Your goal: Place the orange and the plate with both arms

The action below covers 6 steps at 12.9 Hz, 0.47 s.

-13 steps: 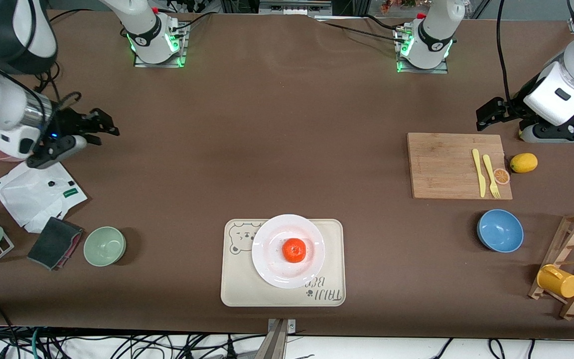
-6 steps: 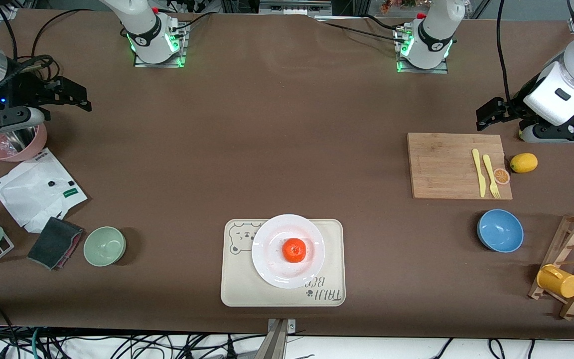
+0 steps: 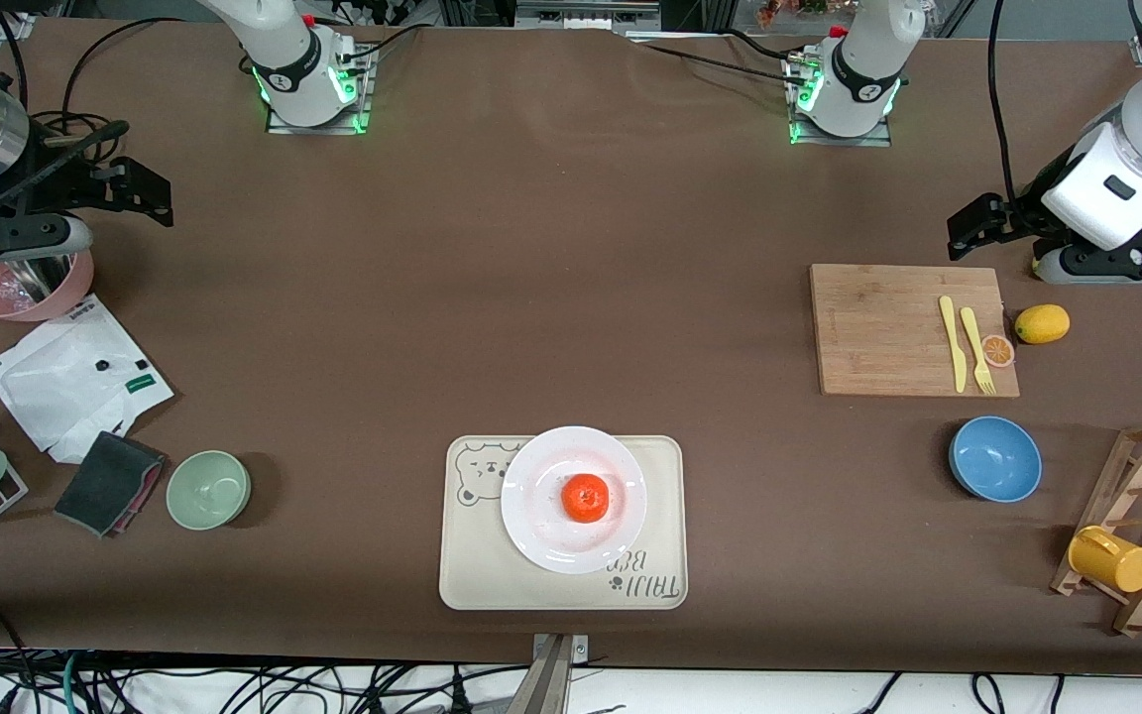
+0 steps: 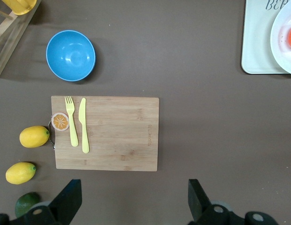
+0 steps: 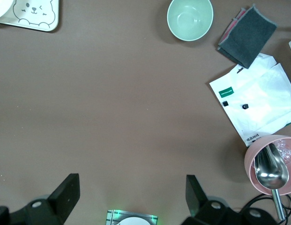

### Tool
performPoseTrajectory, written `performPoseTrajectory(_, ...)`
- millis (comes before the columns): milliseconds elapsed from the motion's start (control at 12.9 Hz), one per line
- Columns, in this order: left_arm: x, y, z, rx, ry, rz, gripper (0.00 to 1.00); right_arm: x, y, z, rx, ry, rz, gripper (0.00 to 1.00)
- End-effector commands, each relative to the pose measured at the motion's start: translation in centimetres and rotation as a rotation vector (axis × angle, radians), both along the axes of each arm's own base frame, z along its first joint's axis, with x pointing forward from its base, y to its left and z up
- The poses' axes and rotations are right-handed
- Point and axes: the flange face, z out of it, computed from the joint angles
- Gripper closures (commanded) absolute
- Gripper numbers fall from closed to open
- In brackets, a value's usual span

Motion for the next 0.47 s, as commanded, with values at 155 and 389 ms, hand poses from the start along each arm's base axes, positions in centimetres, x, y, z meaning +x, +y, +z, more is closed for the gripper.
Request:
performPoseTrajectory(155, -0.3, 0.14, 0.78, 0.011, 0.0, -0.025, 0.0, -0.06, 0.1, 0.82, 0.002, -0.011, 0.0, 0.0)
performPoseTrajectory(389, -0.3, 0.14, 0.78, 0.012, 0.0, -0.024, 0.0, 0.2, -0.69, 0.54, 0.042, -0.001, -0.023, 0.0)
